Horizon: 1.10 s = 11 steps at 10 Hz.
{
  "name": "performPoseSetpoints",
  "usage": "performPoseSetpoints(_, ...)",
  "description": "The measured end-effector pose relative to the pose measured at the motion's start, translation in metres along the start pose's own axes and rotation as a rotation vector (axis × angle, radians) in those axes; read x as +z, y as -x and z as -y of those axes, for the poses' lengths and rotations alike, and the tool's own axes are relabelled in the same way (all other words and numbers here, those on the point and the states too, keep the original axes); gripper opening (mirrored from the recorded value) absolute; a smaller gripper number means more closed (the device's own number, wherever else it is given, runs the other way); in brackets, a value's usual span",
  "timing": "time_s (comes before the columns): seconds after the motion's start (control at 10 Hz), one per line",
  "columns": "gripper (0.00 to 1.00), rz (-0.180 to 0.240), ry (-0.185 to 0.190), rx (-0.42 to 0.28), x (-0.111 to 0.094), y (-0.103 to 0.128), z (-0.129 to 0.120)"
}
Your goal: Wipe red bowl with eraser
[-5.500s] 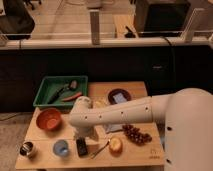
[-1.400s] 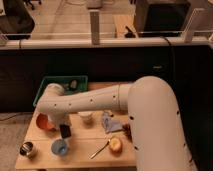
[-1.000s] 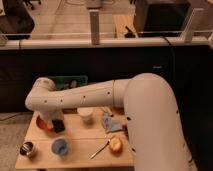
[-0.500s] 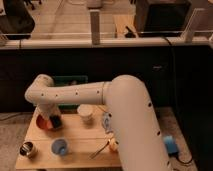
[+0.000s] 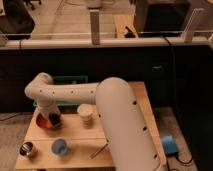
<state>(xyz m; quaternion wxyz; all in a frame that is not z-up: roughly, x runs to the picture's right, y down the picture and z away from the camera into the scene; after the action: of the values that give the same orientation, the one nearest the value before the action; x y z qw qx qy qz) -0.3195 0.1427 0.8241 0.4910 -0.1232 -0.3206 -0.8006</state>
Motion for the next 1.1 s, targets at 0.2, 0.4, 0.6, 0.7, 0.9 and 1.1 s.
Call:
performPoseSetpoints(0.2,0.00,-0.001,-0.003,-0.008,0.000,-0.005,0.003)
performPoseSetpoints(0.4,0.00,-0.002,-0.004,-0.033,-0.001,-0.008,0.013)
performPoseSetpoints(0.6,0.00,0.002,-0.006,-0.052,-0.001,-0.007,0.020)
performPoseSetpoints(0.7,0.00,0.004,-0.008,-0.060,-0.002,-0.008,0.024)
performPoseSetpoints(0.9,0.00,0.012,-0.015,-0.078,0.001,-0.010,0.031)
performPoseSetpoints(1.1,0.00,0.021,-0.019,-0.088,0.003,-0.009,0.035)
